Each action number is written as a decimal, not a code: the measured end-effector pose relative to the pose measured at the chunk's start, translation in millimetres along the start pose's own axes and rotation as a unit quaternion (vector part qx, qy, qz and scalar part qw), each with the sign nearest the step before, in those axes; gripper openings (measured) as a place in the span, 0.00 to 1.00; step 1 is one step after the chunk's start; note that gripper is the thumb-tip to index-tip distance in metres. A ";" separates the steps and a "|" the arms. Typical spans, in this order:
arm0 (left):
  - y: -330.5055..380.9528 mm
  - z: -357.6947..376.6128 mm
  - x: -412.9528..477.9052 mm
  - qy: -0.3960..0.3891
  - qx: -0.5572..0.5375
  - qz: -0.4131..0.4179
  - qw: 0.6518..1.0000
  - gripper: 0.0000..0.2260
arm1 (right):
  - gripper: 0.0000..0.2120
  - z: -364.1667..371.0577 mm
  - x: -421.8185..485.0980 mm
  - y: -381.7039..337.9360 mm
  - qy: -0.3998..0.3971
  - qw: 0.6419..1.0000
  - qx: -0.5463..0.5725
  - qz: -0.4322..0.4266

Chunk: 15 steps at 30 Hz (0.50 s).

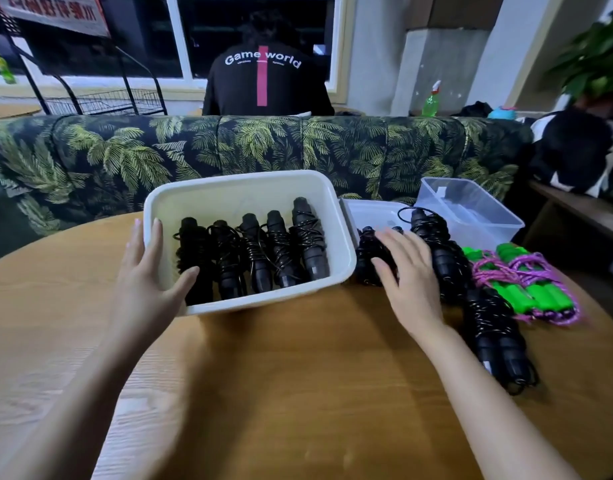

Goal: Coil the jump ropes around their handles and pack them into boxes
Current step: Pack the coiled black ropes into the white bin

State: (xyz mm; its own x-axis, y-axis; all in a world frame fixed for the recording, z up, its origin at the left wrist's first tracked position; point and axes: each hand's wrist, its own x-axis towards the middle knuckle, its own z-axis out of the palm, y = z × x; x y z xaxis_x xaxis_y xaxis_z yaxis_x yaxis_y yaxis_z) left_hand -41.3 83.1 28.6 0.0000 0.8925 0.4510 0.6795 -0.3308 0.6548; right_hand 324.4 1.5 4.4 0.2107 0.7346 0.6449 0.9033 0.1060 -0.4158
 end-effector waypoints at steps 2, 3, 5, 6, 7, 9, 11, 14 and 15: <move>3.1 0.0 2.2 0.000 0.002 -0.004 1.000 0.38 | 0.25 -0.3 6.4 14.0 -0.056 0.991 -0.099 0.071; 5.5 -0.4 3.7 0.001 0.005 -0.007 1.000 0.38 | 0.26 2.0 10.1 18.9 -0.095 0.982 -0.132 0.093; 8.9 -1.2 6.4 0.002 0.013 -0.014 1.000 0.38 | 0.28 10.3 19.9 25.0 -0.149 0.969 -0.170 0.097; 9.5 -1.3 7.5 0.001 0.014 -0.019 1.000 0.38 | 0.28 15.5 26.2 26.3 -0.168 0.964 -0.184 0.090; 9.1 -1.2 8.4 -0.001 0.014 -0.025 1.000 0.37 | 0.30 21.1 32.7 26.4 -0.185 0.959 -0.196 0.088; 8.1 -1.1 9.2 -0.003 0.015 -0.029 0.999 0.37 | 0.34 33.1 45.6 24.8 -0.219 0.947 -0.214 0.100; 7.5 -1.5 9.6 -0.003 0.017 -0.031 0.999 0.38 | 0.39 44.7 55.8 24.1 -0.254 0.932 -0.228 0.120; 8.7 -2.0 8.9 -0.003 0.012 -0.031 0.999 0.38 | 0.42 57.5 59.5 26.2 -0.258 0.931 -0.214 0.142; 9.1 -1.9 8.6 -0.002 0.013 -0.030 0.999 0.38 | 0.42 58.9 58.5 26.7 -0.245 0.937 -0.203 0.144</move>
State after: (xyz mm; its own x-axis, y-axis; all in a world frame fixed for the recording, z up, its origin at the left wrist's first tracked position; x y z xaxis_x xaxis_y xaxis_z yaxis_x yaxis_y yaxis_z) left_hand -36.5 87.2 39.6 -0.0376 0.9118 0.4088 0.6975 -0.2690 0.6642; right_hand 338.8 86.8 -6.7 0.3615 0.9232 0.1306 0.9237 -0.3356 -0.1848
